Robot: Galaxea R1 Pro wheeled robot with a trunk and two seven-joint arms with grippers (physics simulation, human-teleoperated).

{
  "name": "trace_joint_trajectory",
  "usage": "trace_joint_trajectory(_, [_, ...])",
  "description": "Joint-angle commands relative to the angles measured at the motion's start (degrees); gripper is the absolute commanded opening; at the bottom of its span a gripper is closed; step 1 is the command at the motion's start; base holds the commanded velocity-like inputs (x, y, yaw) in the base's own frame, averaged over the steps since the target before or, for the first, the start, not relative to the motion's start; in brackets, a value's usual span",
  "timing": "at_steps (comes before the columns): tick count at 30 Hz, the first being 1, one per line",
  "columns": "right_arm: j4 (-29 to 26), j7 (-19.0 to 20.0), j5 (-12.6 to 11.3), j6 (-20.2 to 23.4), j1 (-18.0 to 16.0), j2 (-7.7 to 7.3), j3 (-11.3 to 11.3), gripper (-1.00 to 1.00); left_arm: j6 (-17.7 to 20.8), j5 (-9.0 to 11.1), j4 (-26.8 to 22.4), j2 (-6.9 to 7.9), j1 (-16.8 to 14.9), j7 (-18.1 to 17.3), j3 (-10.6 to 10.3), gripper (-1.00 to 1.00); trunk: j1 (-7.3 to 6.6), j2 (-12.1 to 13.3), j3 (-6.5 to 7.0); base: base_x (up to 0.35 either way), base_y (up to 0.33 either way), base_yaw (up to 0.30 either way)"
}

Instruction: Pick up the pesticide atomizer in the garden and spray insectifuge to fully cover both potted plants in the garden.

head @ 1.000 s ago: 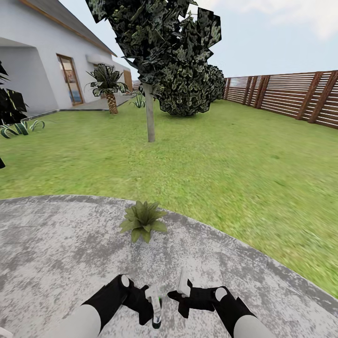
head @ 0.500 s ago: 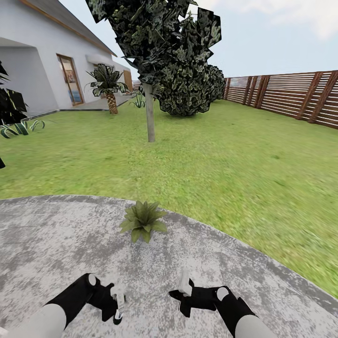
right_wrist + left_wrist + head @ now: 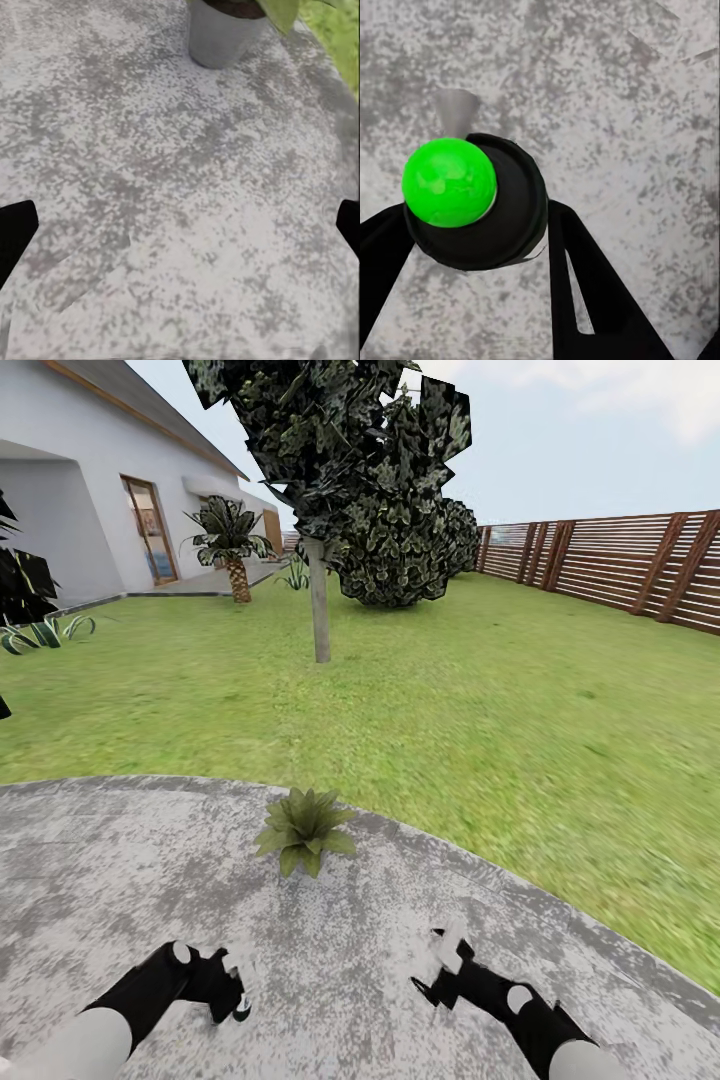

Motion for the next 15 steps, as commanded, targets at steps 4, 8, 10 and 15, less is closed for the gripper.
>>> trace_joint_trajectory(4, [7.67, -18.22, 0.11, -0.15, 1.45, 0.01, -0.56, 1.0, 6.89, 0.02, -0.47, -0.93, -0.01, 1.09, 4.93, -1.0, -0.01, -0.02, -0.05, 0.0, 0.0, 0.0])
trace_joint_trajectory(8, [13.82, -34.72, -3.49, -0.17, 2.39, 0.05, -0.59, 1.0, 12.72, 0.02, -0.98, -1.06, -0.26, 1.29, 8.63, -1.0, -0.01, -0.02, -0.05, 0.0, 0.0, 0.0])
trace_joint_trajectory(10, [14.59, -37.51, -7.98, -0.17, 2.56, -0.01, -0.58, 1.0, 15.0, 0.62, -1.02, -1.08, -0.52, 1.38, 8.99, -1.0, -0.01, -0.02, -0.05, 0.0, 0.0, 0.0])
trace_joint_trajectory(15, [14.95, -38.79, -15.43, -0.17, 2.79, -0.63, -0.62, 1.0, 27.57, 3.79, -1.11, -1.05, -2.09, 1.36, 8.98, -1.0, -0.01, -0.02, -0.05, 0.0, 0.0, 0.0])
